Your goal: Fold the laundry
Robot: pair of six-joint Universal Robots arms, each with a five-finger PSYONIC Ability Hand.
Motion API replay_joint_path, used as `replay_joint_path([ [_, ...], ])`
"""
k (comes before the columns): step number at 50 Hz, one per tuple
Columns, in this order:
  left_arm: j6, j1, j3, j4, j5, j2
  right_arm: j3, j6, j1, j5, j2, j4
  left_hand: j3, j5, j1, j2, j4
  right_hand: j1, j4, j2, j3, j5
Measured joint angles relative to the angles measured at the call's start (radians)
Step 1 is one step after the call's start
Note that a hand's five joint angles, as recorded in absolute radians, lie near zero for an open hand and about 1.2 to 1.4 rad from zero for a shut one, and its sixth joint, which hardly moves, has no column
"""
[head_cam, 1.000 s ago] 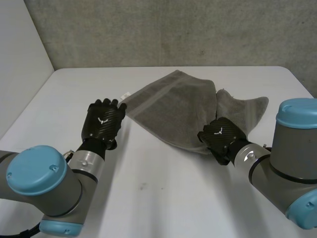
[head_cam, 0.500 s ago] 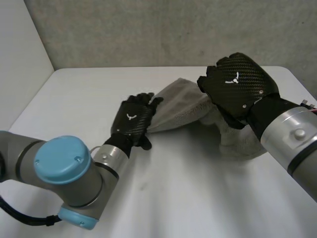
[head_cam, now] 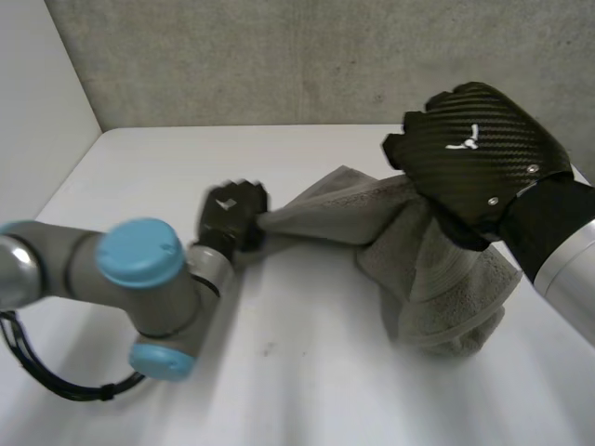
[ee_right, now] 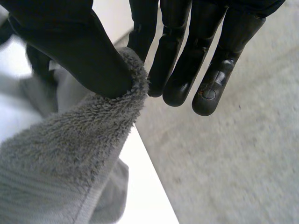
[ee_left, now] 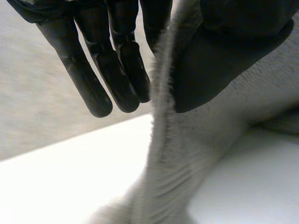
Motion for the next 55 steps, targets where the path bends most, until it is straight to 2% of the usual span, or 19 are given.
replay_joint_path([
  [2,0.032,0.046,-0.039,-0.002,-0.038,0.092,0.008,0.000,-0.056,-0.007,0.008,0.001,0.025,0.021,0.018,0.024,0.025,0.000,0.000,0.000,0.000,0.000],
  [3,0.032,0.046,-0.039,-0.002,-0.038,0.092,0.008,0.000,-0.056,-0.007,0.008,0.001,0.025,0.021,0.018,0.024,0.025,0.000,0.000,0.000,0.000,0.000],
  [4,0.064,0.075,-0.075,-0.005,-0.044,0.168,0.012,0.001,-0.102,-0.015,0.025,0.000,0.044,0.035,0.026,0.044,0.045,0.000,0.000,0.000,0.000,0.000],
  [6,0.091,0.091,-0.102,-0.007,-0.037,0.222,0.011,0.002,-0.122,-0.019,0.036,-0.001,0.050,0.040,0.032,0.050,0.050,0.000,0.000,0.000,0.000,0.000],
  [10,0.204,0.123,-0.193,-0.031,0.032,0.406,0.006,0.008,-0.190,-0.042,0.118,-0.002,0.061,0.055,0.044,0.061,0.062,0.000,0.000,0.000,0.000,0.000],
  [14,0.325,0.136,-0.260,-0.092,0.117,0.563,-0.005,0.010,-0.207,-0.056,0.197,0.004,0.065,0.059,0.044,0.063,0.064,0.000,0.000,0.000,0.000,0.001],
  [19,0.494,0.163,-0.303,-0.269,0.184,0.693,-0.025,0.006,-0.205,-0.067,0.294,0.069,0.066,0.062,0.048,0.065,0.066,0.000,0.000,0.000,0.000,0.002],
  [23,0.580,0.184,-0.308,-0.404,0.196,0.705,-0.039,-0.002,-0.202,-0.080,0.345,0.158,0.066,0.066,0.048,0.065,0.067,0.000,0.000,0.000,0.000,0.002],
  [26,0.638,0.195,-0.305,-0.528,0.197,0.655,-0.060,-0.033,-0.197,-0.112,0.408,0.277,0.066,0.070,0.055,0.065,0.067,0.000,0.000,0.000,0.000,0.002],
  [28,0.650,0.196,-0.302,-0.557,0.196,0.630,-0.066,-0.042,-0.195,-0.119,0.420,0.296,0.066,0.071,0.058,0.065,0.067,0.000,0.000,0.000,0.000,0.003],
  [32,0.694,0.194,-0.258,-0.639,0.190,0.470,-0.121,-0.102,-0.179,-0.161,0.507,0.376,0.066,0.071,0.059,0.065,0.067,0.000,0.000,0.000,0.000,0.006],
  [35,0.723,0.189,-0.186,-0.655,0.184,0.348,-0.184,-0.122,-0.168,-0.158,0.564,0.384,0.066,0.071,0.064,0.065,0.067,0.000,0.000,0.000,0.000,0.007],
  [40,0.764,0.180,0.022,-0.640,0.175,0.170,-0.367,-0.129,-0.155,-0.080,0.664,0.344,0.066,0.071,0.064,0.065,0.067,0.000,0.000,0.000,0.000,0.008],
  [45,0.772,0.176,0.297,-0.522,0.133,0.082,-0.593,-0.110,-0.146,0.042,0.715,0.193,0.066,0.071,0.064,0.065,0.067,0.000,0.000,0.000,0.000,0.009],
  [49,0.741,0.174,0.553,-0.303,0.069,0.072,-0.728,-0.046,-0.139,0.124,0.678,-0.108,0.066,0.071,0.064,0.065,0.067,0.000,0.000,0.000,0.000,0.009],
  [55,0.625,0.167,0.652,-0.082,0.018,0.153,-0.641,0.042,-0.139,0.148,0.545,-0.525,0.066,0.076,0.064,0.065,0.067,0.000,0.000,0.000,0.000,0.010],
])
